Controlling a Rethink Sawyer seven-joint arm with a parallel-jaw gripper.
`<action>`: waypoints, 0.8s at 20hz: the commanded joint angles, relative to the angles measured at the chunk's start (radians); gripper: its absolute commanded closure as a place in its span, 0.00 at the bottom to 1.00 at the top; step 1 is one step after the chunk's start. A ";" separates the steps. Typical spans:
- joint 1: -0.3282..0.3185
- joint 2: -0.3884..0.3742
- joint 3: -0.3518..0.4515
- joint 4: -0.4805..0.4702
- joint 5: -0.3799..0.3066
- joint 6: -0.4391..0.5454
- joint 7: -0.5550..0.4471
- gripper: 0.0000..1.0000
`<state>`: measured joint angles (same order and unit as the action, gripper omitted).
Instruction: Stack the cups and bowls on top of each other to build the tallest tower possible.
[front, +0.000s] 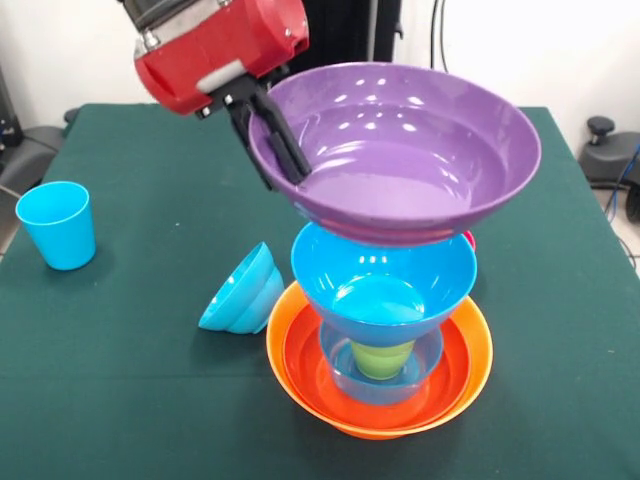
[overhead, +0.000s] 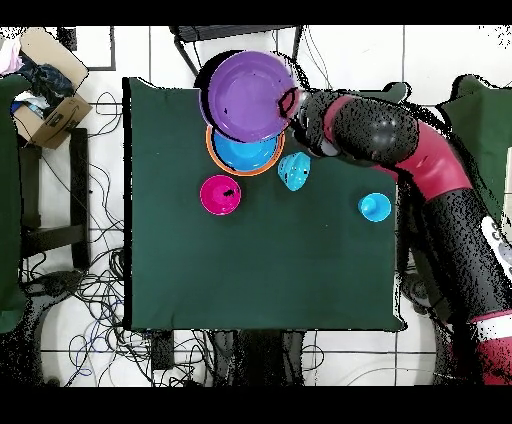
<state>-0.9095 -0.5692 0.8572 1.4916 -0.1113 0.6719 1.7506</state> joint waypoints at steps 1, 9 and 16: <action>0.049 0.065 -0.050 -0.071 -0.030 0.078 -0.056 1.00; 0.054 0.089 -0.047 -0.105 -0.039 0.085 -0.067 1.00; 0.050 0.099 -0.042 -0.093 -0.051 0.056 -0.064 1.00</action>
<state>-0.9084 -0.4920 0.8570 1.4433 -0.1210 0.6717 1.7506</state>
